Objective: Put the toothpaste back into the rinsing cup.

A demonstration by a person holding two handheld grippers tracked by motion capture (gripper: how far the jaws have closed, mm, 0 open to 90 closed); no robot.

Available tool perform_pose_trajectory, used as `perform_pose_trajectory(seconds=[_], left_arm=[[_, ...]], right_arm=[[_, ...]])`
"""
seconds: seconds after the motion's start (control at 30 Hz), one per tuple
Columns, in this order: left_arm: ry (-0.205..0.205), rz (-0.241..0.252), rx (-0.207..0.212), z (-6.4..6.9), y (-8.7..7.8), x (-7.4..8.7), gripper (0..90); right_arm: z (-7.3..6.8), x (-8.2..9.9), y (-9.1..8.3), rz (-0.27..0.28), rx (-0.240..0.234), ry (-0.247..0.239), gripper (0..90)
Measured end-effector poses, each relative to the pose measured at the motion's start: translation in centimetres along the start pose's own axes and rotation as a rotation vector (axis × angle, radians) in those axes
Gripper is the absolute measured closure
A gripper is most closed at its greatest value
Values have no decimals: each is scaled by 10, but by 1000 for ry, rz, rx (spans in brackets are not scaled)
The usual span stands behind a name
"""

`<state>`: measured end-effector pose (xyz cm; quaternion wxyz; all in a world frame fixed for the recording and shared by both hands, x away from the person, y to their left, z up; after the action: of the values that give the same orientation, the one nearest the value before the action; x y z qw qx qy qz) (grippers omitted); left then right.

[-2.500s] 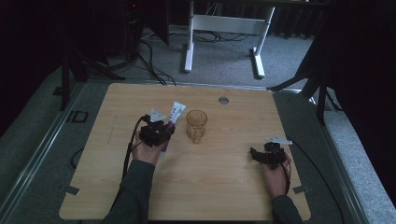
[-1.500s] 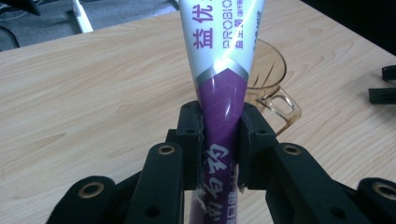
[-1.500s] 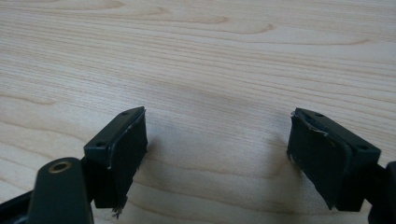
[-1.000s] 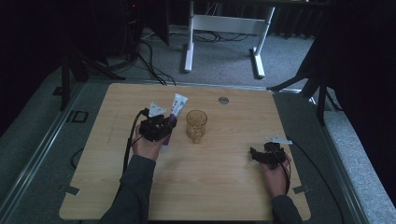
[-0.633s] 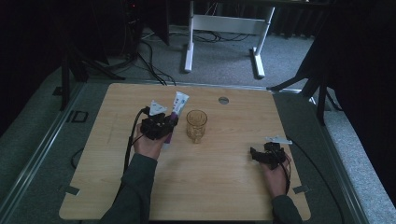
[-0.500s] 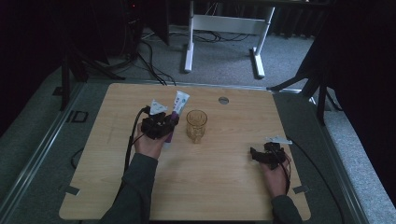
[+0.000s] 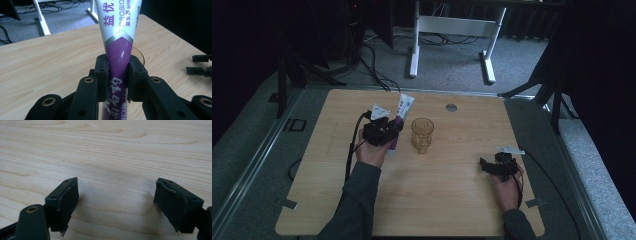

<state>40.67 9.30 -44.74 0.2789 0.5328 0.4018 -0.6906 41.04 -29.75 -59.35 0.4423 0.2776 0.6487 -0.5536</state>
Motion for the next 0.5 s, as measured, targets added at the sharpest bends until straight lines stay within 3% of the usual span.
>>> perform_pose_trajectory(seconds=[0.5], left_arm=[[-11, 18, 15, 4, 6, -6, 734]], right_arm=[[0, 0, 0, 0, 0, 1, 196]])
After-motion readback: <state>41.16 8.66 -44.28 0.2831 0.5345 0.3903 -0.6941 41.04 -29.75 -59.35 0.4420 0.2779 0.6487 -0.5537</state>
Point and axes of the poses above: each handheld gripper's, and its own axes: y roughly forward along the jaws, x roughly out of its underside, z roughly to its right, the point moved 5 cm from there along y, roughly forward along the jaws, and after that the axes turned 15 degrees about z, right-handed, at the moved point
